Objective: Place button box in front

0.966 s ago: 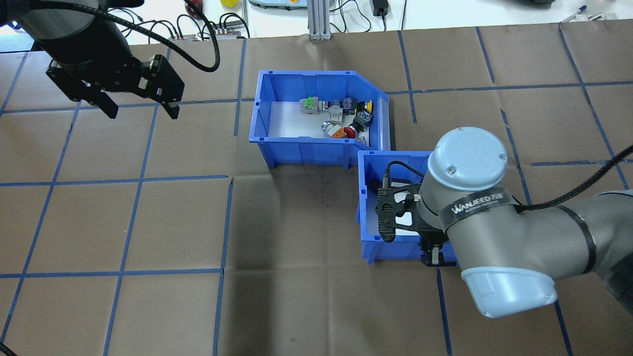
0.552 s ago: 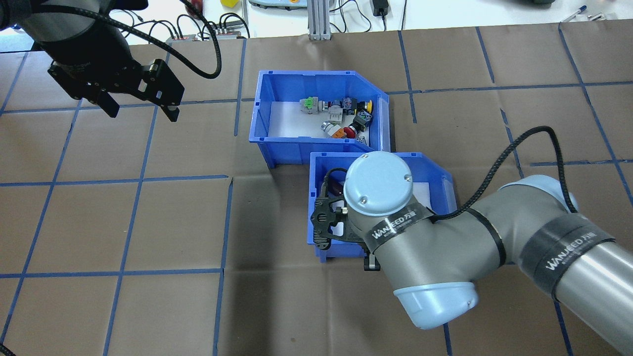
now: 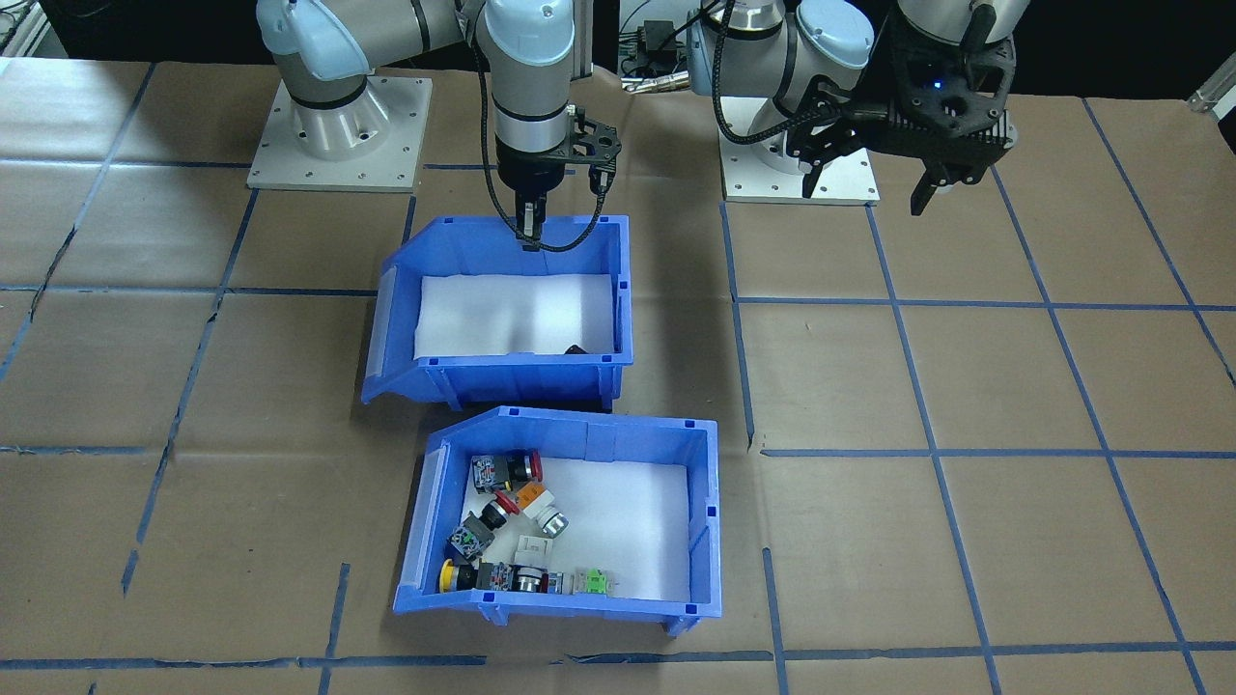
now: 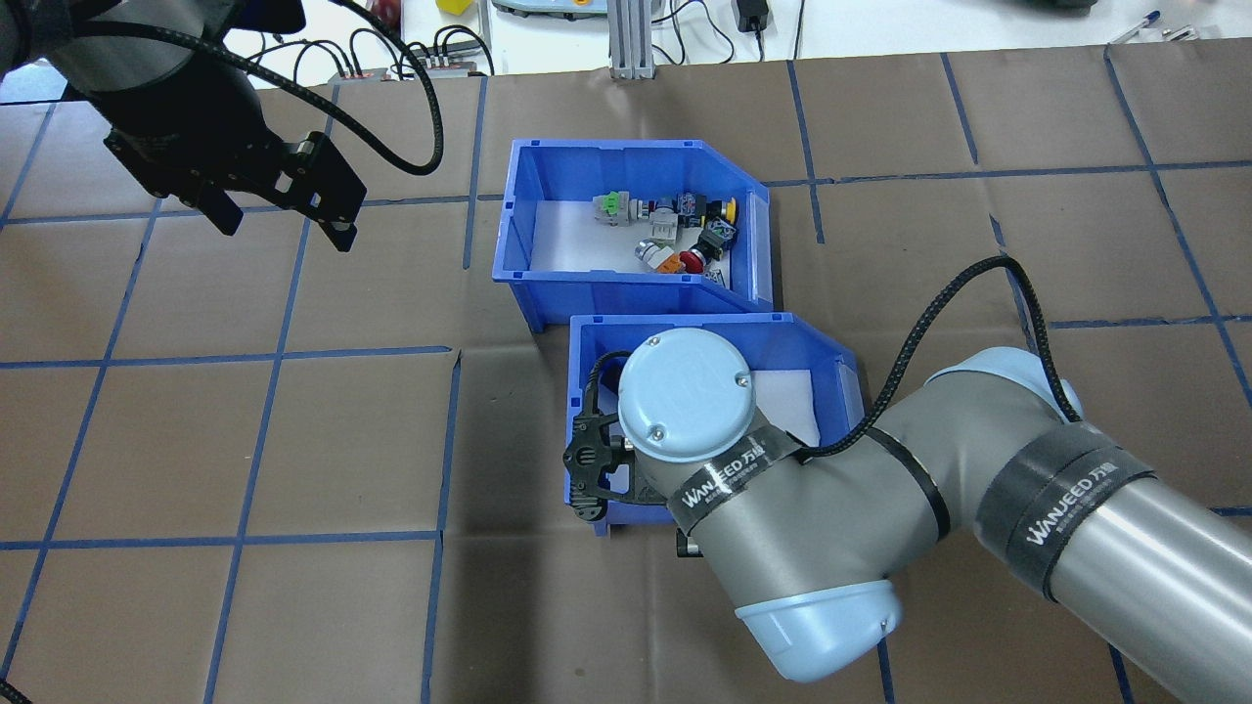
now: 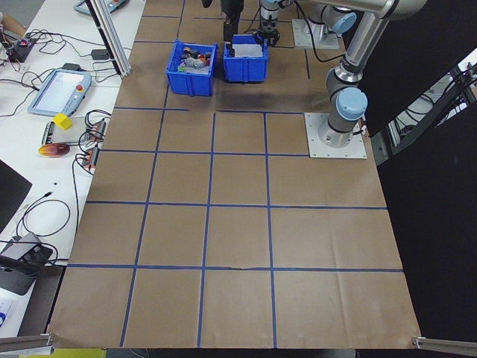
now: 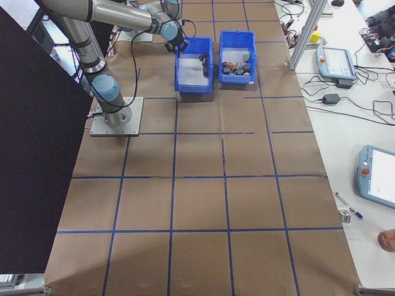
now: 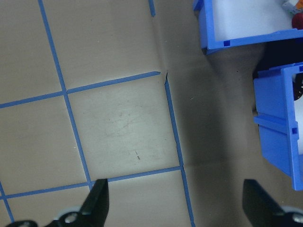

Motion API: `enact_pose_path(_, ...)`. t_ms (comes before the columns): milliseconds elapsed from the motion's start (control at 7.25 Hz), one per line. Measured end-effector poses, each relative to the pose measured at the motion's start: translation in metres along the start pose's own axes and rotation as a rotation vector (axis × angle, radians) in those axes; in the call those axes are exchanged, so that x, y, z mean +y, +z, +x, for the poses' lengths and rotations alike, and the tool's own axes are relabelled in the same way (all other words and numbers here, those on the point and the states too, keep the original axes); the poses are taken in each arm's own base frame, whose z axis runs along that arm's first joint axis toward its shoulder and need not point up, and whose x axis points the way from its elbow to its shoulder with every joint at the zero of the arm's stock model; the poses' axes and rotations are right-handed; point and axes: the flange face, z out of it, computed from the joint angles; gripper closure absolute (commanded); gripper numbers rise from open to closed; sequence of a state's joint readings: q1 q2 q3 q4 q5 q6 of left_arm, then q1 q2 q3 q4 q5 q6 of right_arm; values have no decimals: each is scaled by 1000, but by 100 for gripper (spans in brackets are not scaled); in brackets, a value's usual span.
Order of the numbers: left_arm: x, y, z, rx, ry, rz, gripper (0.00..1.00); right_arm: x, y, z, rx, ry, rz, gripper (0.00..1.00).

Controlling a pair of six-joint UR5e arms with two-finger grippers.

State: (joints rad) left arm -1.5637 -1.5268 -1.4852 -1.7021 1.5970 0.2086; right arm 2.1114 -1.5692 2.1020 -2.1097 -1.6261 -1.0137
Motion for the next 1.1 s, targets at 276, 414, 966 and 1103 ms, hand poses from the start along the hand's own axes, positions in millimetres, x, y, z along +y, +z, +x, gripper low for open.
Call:
enact_pose_path(276, 1, -1, -2, -1, -2, 1, 1, -1, 3, -3, -3, -56, -9, 58)
enact_pose_path(414, 1, -1, -3, 1, -5, 1, 1, -1, 3, -3, -3, -71, -10, 1)
enact_pose_path(966, -1, 1, -4, 13, -12, 0, 1, 6, -9, 0, -33, -28, -18, 0)
enact_pose_path(1103, -2, 2, -4, 12, -13, -2, 1, 13, -27, 6, -38, 1, -19, 0)
